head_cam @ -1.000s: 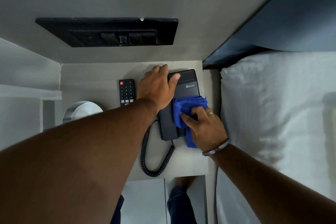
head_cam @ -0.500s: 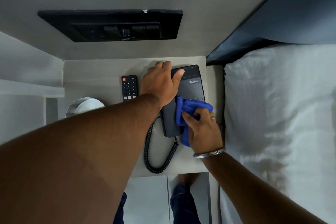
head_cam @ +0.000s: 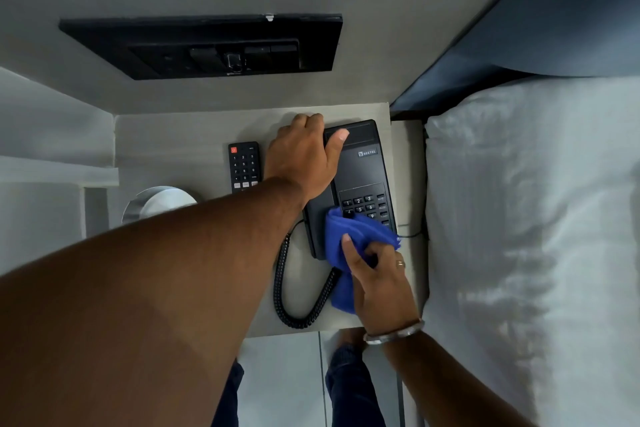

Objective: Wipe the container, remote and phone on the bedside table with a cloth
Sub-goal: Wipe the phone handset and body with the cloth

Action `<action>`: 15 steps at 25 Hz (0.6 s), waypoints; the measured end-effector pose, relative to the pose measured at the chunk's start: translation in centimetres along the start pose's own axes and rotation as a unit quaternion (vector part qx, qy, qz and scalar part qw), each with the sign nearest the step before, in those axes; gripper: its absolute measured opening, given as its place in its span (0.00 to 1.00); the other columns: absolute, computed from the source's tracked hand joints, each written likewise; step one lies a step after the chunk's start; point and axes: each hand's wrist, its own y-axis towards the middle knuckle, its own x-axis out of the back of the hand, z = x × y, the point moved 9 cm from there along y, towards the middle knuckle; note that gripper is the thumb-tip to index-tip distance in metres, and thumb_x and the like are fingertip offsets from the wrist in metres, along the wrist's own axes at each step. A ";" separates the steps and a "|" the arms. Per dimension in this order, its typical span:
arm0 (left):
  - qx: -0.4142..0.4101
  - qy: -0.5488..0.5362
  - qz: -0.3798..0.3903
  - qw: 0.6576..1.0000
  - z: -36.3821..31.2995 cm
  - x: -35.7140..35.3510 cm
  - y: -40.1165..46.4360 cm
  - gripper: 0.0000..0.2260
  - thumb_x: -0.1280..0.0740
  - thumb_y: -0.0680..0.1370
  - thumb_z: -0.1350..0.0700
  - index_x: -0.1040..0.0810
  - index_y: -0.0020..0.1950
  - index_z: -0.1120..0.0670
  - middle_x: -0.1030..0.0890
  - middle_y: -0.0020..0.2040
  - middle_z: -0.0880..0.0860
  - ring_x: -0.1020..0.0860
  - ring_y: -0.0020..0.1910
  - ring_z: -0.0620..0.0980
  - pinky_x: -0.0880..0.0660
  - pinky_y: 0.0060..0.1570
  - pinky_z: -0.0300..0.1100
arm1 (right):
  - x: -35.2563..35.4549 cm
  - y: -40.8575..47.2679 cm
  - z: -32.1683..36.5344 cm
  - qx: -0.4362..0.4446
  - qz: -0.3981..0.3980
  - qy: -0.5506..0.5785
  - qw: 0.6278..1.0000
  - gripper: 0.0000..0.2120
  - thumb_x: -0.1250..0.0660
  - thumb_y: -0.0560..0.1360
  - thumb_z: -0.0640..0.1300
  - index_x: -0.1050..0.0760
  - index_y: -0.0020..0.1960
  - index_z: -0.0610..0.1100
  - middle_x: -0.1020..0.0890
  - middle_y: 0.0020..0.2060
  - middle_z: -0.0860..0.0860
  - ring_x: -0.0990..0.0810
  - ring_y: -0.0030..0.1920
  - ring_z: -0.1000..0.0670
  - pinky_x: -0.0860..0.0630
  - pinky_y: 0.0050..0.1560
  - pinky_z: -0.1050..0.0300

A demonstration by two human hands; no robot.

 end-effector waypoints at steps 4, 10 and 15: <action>-0.002 -0.007 -0.002 1.000 -0.1 0.0 -0.2 0.26 0.48 0.82 0.41 0.26 0.66 0.59 0.22 0.60 0.61 0.23 0.56 0.63 0.26 0.54 0.54 | -1.2 -0.6 -4.4 -0.058 0.066 -0.068 0.994 0.24 0.33 0.74 0.46 0.32 0.69 0.52 0.25 0.54 0.39 0.24 0.50 0.39 0.21 0.44 0.44; -0.007 -0.005 -0.021 1.000 0.0 0.2 -0.3 0.25 0.47 0.83 0.42 0.25 0.65 0.60 0.21 0.59 0.62 0.23 0.54 0.65 0.25 0.50 0.54 | 3.8 -1.2 -5.2 -0.067 -0.093 0.023 0.993 0.28 0.33 0.71 0.35 0.33 0.71 0.43 0.28 0.49 0.36 0.25 0.45 0.40 0.26 0.47 0.49; 0.001 0.009 -0.023 1.000 -0.1 0.3 -0.2 0.25 0.47 0.83 0.42 0.25 0.65 0.59 0.21 0.59 0.62 0.23 0.54 0.65 0.25 0.50 0.54 | 4.9 9.1 -1.2 -0.027 -0.064 0.083 0.994 0.22 0.38 0.76 0.42 0.31 0.70 0.47 0.28 0.52 0.40 0.26 0.49 0.42 0.28 0.53 0.54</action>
